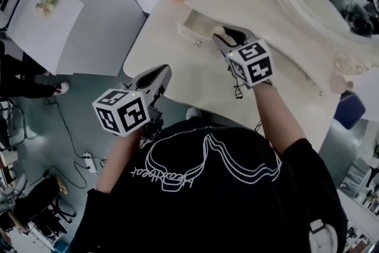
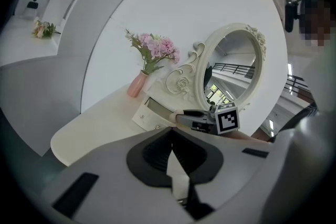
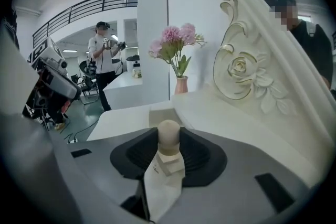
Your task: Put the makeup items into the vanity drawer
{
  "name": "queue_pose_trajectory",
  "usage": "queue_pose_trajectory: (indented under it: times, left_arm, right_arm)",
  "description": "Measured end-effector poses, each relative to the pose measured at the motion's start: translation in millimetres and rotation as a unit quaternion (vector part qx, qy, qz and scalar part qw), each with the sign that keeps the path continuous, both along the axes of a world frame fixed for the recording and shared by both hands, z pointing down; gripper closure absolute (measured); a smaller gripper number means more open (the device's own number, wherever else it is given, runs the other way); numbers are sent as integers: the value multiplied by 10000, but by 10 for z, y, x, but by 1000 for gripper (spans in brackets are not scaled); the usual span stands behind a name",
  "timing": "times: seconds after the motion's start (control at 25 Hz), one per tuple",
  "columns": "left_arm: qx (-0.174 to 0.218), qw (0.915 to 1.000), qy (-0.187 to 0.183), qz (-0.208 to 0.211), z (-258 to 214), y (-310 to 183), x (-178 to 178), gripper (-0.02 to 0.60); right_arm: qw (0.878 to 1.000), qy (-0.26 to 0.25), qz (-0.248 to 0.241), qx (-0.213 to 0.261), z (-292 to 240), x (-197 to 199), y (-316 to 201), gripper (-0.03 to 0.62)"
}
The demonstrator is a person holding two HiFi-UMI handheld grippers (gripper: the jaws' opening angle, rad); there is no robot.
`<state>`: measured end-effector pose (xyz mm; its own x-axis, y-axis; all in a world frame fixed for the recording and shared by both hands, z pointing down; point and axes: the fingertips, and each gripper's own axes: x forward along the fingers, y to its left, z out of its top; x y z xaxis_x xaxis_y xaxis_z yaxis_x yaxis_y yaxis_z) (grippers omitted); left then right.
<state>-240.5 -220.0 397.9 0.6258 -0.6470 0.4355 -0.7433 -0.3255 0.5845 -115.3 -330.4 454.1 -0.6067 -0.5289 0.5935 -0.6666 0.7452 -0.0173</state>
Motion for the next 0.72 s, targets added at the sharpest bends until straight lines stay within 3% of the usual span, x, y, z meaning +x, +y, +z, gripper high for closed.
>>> queue_pose_trajectory:
  times: [0.52, 0.72]
  left_arm:
    - [-87, 9999, -50, -44, 89, -85, -47, 575]
    - [-61, 10000, -49, -37, 76, -80, -24, 575]
  right_arm:
    - [9997, -97, -37, -234, 191, -57, -35, 454]
    - [9997, -97, -93, -205, 183, -55, -12, 411]
